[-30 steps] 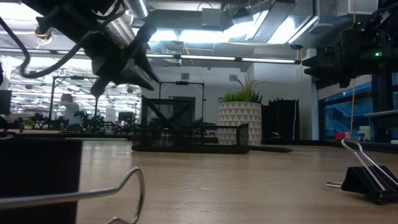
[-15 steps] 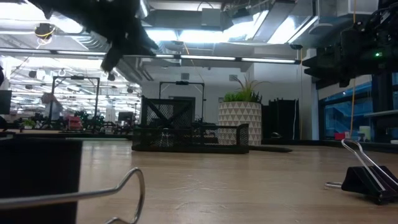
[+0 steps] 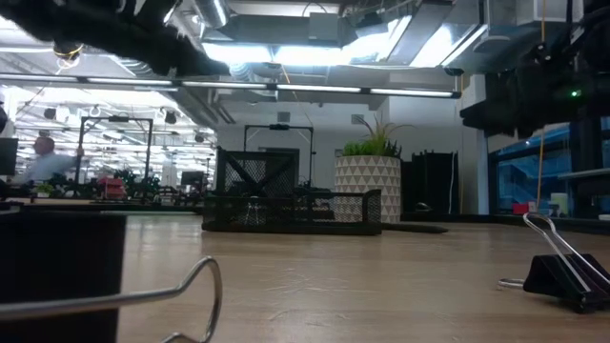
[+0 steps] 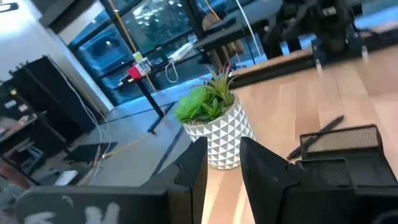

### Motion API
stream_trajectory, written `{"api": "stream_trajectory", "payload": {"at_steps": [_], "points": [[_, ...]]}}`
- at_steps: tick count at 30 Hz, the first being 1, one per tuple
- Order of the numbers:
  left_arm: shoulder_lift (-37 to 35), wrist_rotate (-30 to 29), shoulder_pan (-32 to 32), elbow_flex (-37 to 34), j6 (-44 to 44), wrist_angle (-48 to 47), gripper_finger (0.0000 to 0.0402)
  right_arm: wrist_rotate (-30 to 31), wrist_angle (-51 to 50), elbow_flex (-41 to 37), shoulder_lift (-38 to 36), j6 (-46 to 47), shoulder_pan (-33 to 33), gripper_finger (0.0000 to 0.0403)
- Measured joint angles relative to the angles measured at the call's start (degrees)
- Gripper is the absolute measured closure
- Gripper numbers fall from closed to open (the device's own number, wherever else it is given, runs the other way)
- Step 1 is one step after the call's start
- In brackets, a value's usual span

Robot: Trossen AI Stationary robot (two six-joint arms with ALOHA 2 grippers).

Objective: Pick and place office supplies into organizer
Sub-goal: Put the pen into the top left section of the desk organizer

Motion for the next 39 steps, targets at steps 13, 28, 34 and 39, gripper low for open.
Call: {"api": "stream_trajectory", "payload": {"at_steps": [13, 28, 34, 39], "points": [[0.0, -0.1, 2.8, -15.3, -9.2, 24.1, 0.0311, -1.1, 0.0, 4.8, 10.4, -0.1, 0.1, 0.0179], [0.0, -0.6, 2.8, -20.4, -16.7, 24.0, 0.0310, -2.8, -1.7, 17.5, 34.3, -0.9, 7.0, 0.0179], [0.0, -1.8, 2.8, -20.4, -16.7, 24.1, 0.0311, -2.7, -1.8, 20.9, 45.1, 2.0, 9.1, 0.0179], [0.0, -2.1, 2.8, -20.4, -17.1, 24.1, 0.0311, -2.7, -1.9, 22.6, 54.3, 2.2, 9.5, 0.0179]]}}
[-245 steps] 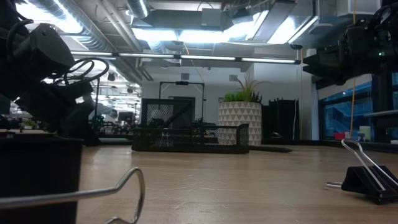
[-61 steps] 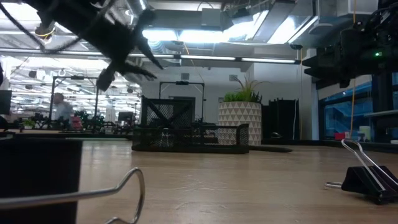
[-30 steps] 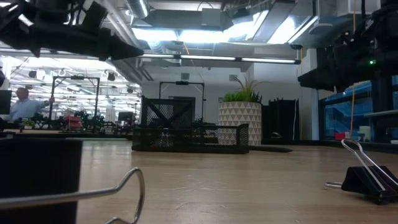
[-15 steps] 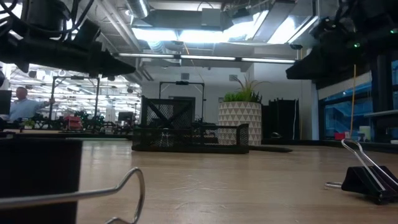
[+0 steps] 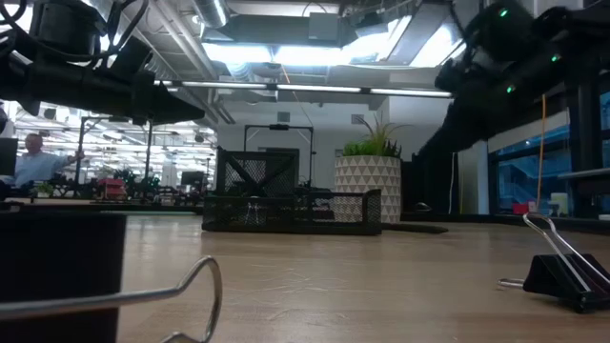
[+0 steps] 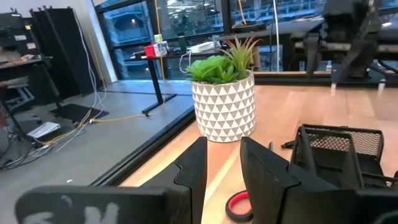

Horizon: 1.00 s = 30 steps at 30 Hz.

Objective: Pick and place office supplies into organizer
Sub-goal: Put the pen into the top left section of the desk organizer

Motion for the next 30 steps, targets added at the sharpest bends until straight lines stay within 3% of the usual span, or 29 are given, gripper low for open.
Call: {"api": "stream_trajectory", "payload": {"at_steps": [9, 15, 30], "points": [[0.0, 0.0, 0.0, 0.0, -0.5, -0.2, 0.0313, 0.1, 0.2, 2.6, 13.3, 6.9, 0.0, 0.0179], [0.0, 0.0, 0.0, 0.0, -0.5, -0.4, 0.0313, 0.1, 0.2, 5.3, 20.2, 5.7, 1.4, 0.0179], [0.0, 0.0, 0.0, 0.0, -0.5, -2.1, 0.0313, 0.4, -3.9, 11.7, 31.9, 11.7, 3.0, 0.0179]]}}
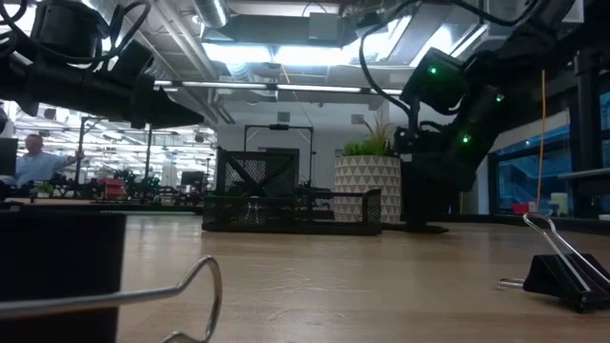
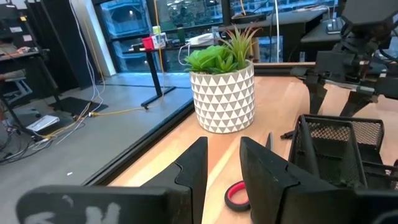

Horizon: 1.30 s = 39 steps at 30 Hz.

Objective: Pick and place office supplies into organizer
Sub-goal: Put the pen into the top left section of the desk organizer

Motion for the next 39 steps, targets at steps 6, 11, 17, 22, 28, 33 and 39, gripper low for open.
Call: {"api": "stream_trajectory", "payload": {"at_steps": [6, 11, 17, 22, 28, 33, 39], "points": [[0.0, 0.0, 0.0, 0.0, -0.1, -0.1, 0.0313, 0.2, -0.5, 0.1, 1.0, 1.3, 0.0, 0.0200], [0.0, 0.0, 0.0, 0.0, -0.1, -0.1, 0.0313, -0.2, -0.6, 0.1, 1.2, -0.1, 0.0, 0.0263], [0.0, 0.0, 0.0, 0.0, -0.1, -0.1, 0.0313, -0.4, -0.7, 0.0, 1.2, -2.4, 0.0, 0.0338], [0.0, 0.0, 0.0, 0.0, -0.1, -0.1, 0.0313, -0.2, -0.7, 0.0, 1.2, -0.5, 0.0, 0.0381], [0.0, 0.0, 0.0, 0.0, -0.1, -0.1, 0.0313, -0.2, -0.7, 0.0, 1.2, 2.9, -0.1, 0.0382], [0.0, 0.0, 0.0, 0.0, -0.1, -0.1, 0.0313, -0.6, -0.3, -0.4, -0.2, 3.0, -0.1, 0.0381], [0.0, 0.0, -0.1, 0.0, -0.1, -0.1, 0.0313, -0.9, -1.1, -0.6, -2.6, 3.2, -0.1, 0.0383]]}}
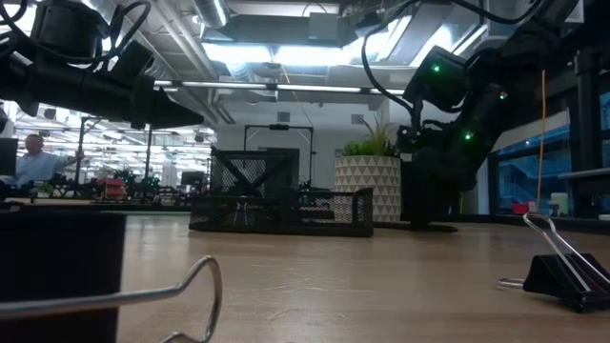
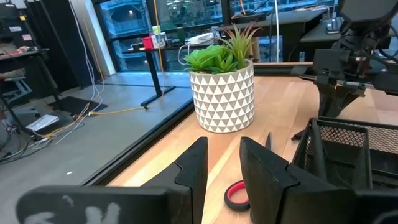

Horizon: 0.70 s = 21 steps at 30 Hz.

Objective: Pick and place office supplies into organizer
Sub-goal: Put the pen into the top left section of the desk organizer

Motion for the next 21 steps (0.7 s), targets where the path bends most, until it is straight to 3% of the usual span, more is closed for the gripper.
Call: {"api": "stream_trajectory", "payload": {"at_steps": [11, 21], "points": [[0.0, 0.0, 0.0, 0.0, -1.1, -0.2, 0.0313, 0.3, 1.0, 0.1, -1.5, -0.3, 0.0, 0.0382], [0.0, 0.2, 0.0, 0.1, -2.5, 2.7, 0.0313, 0.6, 0.6, 4.0, -7.9, -6.6, -2.6, 0.0382]]}}
